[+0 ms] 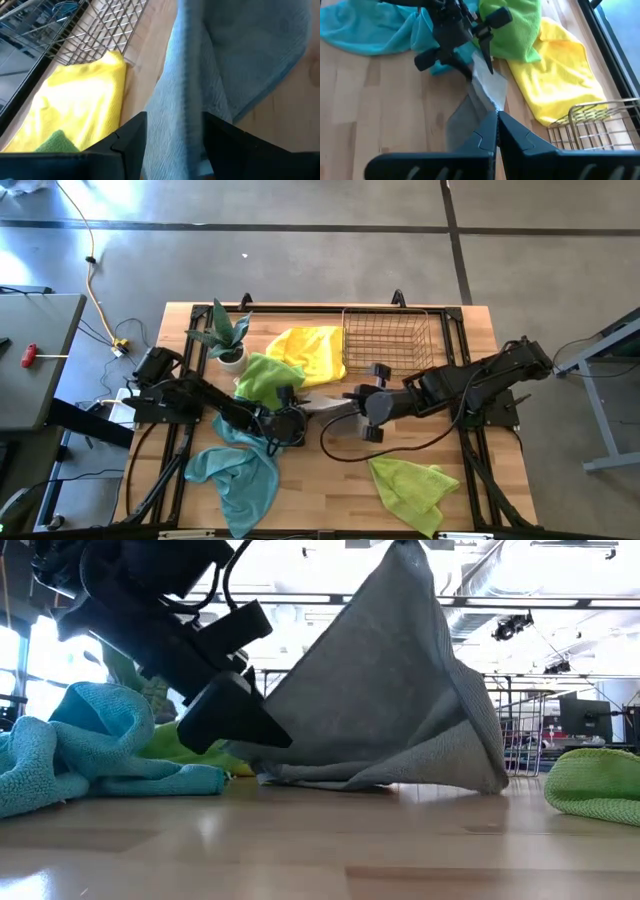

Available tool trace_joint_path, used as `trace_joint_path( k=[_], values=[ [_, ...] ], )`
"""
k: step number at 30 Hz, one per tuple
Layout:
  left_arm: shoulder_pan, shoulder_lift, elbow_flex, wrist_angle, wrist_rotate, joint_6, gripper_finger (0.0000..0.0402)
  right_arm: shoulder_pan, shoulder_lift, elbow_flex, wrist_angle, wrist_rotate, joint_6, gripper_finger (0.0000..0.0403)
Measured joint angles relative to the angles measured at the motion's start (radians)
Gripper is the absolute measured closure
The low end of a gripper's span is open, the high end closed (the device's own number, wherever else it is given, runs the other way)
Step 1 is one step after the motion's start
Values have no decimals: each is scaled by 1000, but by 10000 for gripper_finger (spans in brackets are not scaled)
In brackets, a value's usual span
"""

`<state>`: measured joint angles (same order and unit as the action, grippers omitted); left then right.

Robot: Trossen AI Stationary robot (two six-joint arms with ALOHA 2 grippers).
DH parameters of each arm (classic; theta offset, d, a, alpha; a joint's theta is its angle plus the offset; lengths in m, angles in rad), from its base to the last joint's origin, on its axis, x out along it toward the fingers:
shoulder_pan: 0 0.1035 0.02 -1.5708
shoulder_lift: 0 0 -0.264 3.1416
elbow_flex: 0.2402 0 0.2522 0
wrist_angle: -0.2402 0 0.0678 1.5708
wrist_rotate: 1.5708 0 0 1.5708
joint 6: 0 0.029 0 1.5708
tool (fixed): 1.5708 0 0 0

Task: Fold microfiber towels
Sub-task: Fold the gray microfiber towel

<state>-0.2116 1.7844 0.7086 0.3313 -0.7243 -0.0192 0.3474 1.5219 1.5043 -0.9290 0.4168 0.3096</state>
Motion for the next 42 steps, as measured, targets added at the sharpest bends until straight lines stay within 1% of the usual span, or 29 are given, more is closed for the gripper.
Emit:
trace_joint_path(
  k=[4, 10, 21, 23, 25, 27, 29, 33, 36, 39, 42],
  values=[
    [14, 0, 0, -34, 0, 11, 254, 7, 0, 0, -32, 1, 7, 403],
    [40, 0, 0, -78, 11, -5, 287, 7, 0, 0, -33, 2, 5, 403],
    [42, 0, 0, -107, 9, -4, 314, 7, 0, 0, -33, 3, -4, 403],
    [42, 0, 0, -108, 9, -4, 329, 7, 0, 0, -36, 4, -4, 403],
    [41, 0, 0, -107, 10, 6, 353, 7, 0, 0, -44, 4, -4, 403],
    [41, -19, -1, -120, 35, 23, 382, 7, 0, 0, -56, 4, -3, 403],
    [41, -42, 9, -136, 73, 21, 396, 7, 0, 0, -72, 5, 3, 403],
    [33, -116, 48, -232, 101, 23, 394, 7, 0, 0, -107, 5, 0, 403],
    [29, -185, 100, -372, 109, 23, 400, 7, 0, 0, -129, 22, -16, 403],
    [25, -243, 164, -522, 105, 28, 399, 9, 0, 0, -147, 95, -42, 403],
    [20, -297, 235, -675, 63, 39, 400, 12, -4, 0, -171, 182, -81, 403]
  ],
)
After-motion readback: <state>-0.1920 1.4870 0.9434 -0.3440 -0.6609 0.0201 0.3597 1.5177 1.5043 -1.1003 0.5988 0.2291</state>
